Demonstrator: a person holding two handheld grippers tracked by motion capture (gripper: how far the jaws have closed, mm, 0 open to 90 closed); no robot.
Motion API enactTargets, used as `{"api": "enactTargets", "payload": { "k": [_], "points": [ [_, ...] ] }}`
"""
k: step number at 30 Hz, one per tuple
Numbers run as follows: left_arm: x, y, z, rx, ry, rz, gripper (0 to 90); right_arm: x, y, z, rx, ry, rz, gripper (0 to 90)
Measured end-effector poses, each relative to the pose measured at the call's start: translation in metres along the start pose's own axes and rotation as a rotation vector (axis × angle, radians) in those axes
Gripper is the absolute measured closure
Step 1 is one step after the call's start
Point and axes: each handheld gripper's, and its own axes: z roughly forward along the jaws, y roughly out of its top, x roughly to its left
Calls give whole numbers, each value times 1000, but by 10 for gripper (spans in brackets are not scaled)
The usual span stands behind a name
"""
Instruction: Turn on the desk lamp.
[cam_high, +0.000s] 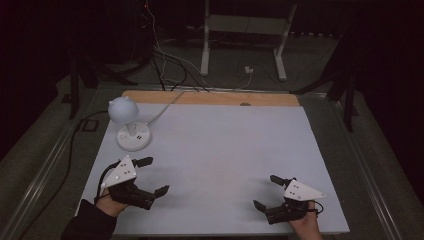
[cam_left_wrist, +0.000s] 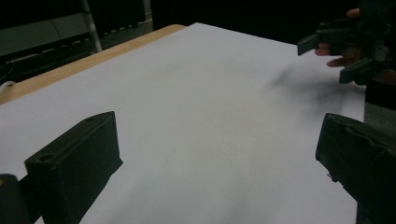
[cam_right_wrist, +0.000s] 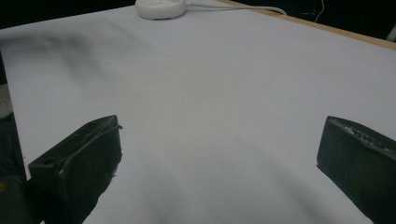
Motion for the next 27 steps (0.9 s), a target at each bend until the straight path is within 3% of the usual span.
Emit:
{"api": "enactTargets", "payload": {
  "k": [8, 12, 15, 21, 22, 27],
  "points": [
    [8, 5, 3, 14, 26, -15, 4, 0, 0, -1, -5, -8, 1, 0],
    [11, 5, 5, 16, 59, -24, 4, 0, 0, -1, -11, -9, 6, 0],
    [17, 8, 4, 1, 79, -55, 4, -1, 0, -2, -11, -9, 4, 0],
    [25, 13, 2, -24, 127, -60, 4, 0, 0, -1, -8, -7, 6, 0],
    [29, 14, 1, -31, 150, -69, 4, 0, 1, -1, -12, -7, 7, 0],
    [39, 17, -1, -46, 177, -91, 4, -1, 1, -2, -13, -4, 10, 0]
  ]
}}
